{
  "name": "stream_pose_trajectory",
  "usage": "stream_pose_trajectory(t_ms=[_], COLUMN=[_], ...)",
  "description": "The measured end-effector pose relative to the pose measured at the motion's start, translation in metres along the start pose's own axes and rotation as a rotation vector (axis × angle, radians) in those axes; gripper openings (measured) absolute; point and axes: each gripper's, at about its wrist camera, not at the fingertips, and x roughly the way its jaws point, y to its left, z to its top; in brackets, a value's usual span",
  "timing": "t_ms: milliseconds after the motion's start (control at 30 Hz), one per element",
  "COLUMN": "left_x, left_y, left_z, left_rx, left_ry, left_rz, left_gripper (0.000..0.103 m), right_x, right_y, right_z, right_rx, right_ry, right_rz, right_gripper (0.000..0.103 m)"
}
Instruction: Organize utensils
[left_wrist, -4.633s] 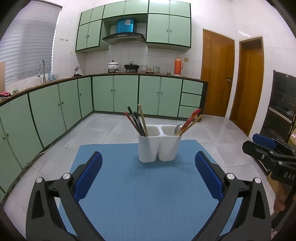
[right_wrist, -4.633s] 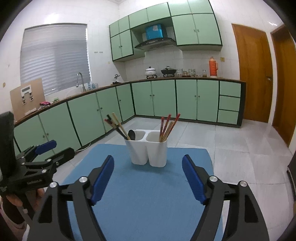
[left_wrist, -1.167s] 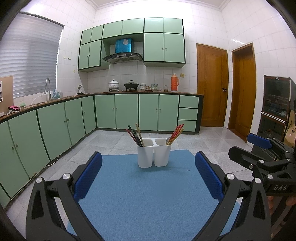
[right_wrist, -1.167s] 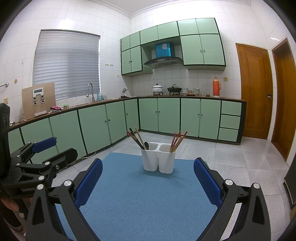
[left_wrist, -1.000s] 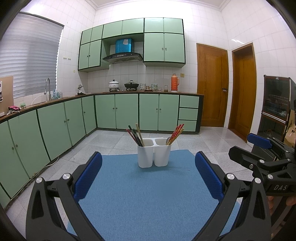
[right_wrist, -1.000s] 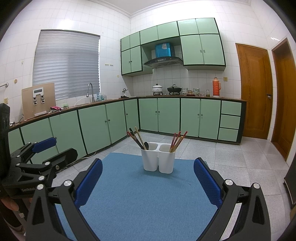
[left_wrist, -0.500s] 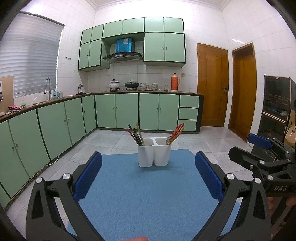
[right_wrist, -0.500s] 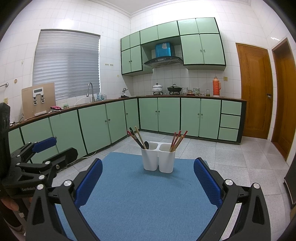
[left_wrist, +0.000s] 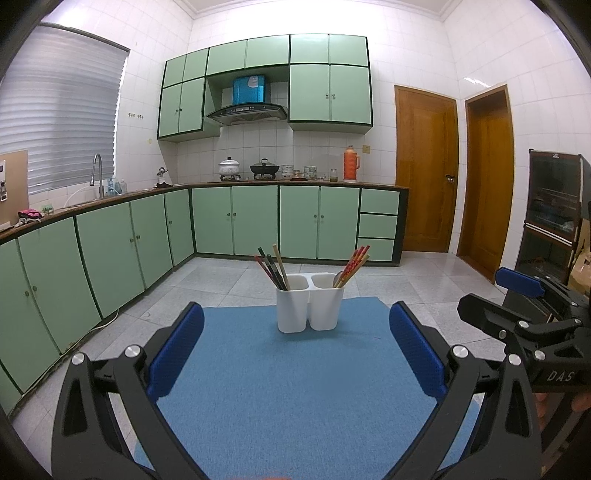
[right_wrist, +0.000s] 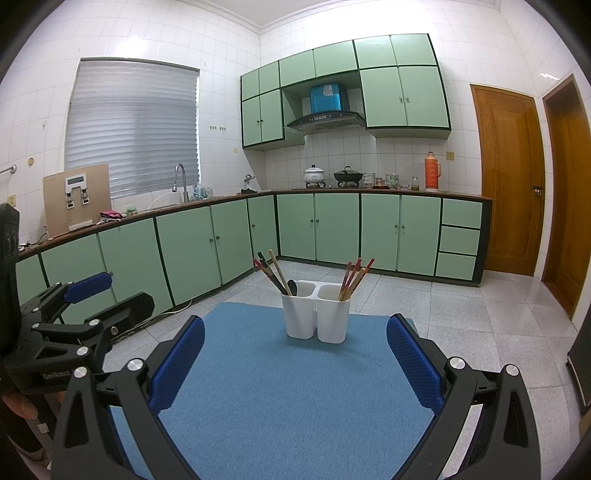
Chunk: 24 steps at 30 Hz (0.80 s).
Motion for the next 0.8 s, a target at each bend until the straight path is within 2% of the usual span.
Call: stream_pose_trajectory(t_ms=[800], left_x=[0.0006], left_y=[0.0005], left_z=[-0.0003], left_rx=[-0.001], left_ry=[0.006], left_rz=[0.002], left_gripper=[0.097], right_x=[-0.0001], right_y=[0.0000], right_z=[-0.0014], right_rx=[0.003], right_ry=[-0.001], right_rz=[-0.003], right_gripper=[0.097])
